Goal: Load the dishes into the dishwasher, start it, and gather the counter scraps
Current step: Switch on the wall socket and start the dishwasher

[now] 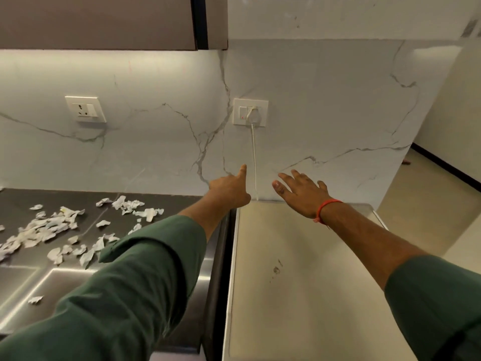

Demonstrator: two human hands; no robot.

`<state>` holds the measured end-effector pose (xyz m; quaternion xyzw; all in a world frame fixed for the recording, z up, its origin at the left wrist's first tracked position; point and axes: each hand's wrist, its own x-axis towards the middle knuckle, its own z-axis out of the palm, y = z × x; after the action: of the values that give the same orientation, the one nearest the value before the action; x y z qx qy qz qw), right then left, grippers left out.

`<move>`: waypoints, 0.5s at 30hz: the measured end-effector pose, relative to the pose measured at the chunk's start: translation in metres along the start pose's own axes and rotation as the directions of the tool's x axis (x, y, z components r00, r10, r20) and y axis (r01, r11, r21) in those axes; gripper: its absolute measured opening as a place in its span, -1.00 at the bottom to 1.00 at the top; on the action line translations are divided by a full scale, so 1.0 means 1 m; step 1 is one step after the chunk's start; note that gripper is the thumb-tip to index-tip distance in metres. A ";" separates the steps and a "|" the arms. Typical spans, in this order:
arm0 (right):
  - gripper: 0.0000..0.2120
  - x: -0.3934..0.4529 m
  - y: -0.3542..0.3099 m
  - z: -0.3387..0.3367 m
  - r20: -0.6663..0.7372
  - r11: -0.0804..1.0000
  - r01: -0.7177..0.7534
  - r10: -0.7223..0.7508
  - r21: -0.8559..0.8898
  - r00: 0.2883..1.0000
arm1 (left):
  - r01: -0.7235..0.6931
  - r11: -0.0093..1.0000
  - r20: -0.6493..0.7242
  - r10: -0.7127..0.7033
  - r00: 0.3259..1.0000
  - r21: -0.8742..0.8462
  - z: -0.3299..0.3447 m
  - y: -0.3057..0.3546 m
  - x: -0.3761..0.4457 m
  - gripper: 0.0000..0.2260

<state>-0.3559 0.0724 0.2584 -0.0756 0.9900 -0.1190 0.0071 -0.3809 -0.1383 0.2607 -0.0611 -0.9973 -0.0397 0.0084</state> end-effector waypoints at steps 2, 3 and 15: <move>-0.12 -0.017 0.012 0.005 0.021 0.999 0.010 -0.011 0.042 1.000 | 0.014 1.000 0.020 -0.014 1.000 0.014 0.007 0.015 -0.019 -0.20; -0.13 -0.024 0.018 0.008 0.028 0.998 0.011 -0.013 0.061 1.000 | 0.021 1.000 0.030 -0.021 0.999 0.012 0.011 0.022 -0.028 -0.20; -0.29 -0.113 0.041 0.048 0.115 0.994 0.013 -0.025 0.104 0.993 | 0.019 0.999 0.148 -0.024 0.989 0.036 0.047 0.055 -0.138 -0.19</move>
<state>-0.2484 0.1173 0.2014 -0.0916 0.9796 -0.1655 0.0675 -0.2382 -0.0966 0.2148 -0.0529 -0.9963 -0.0180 -0.0650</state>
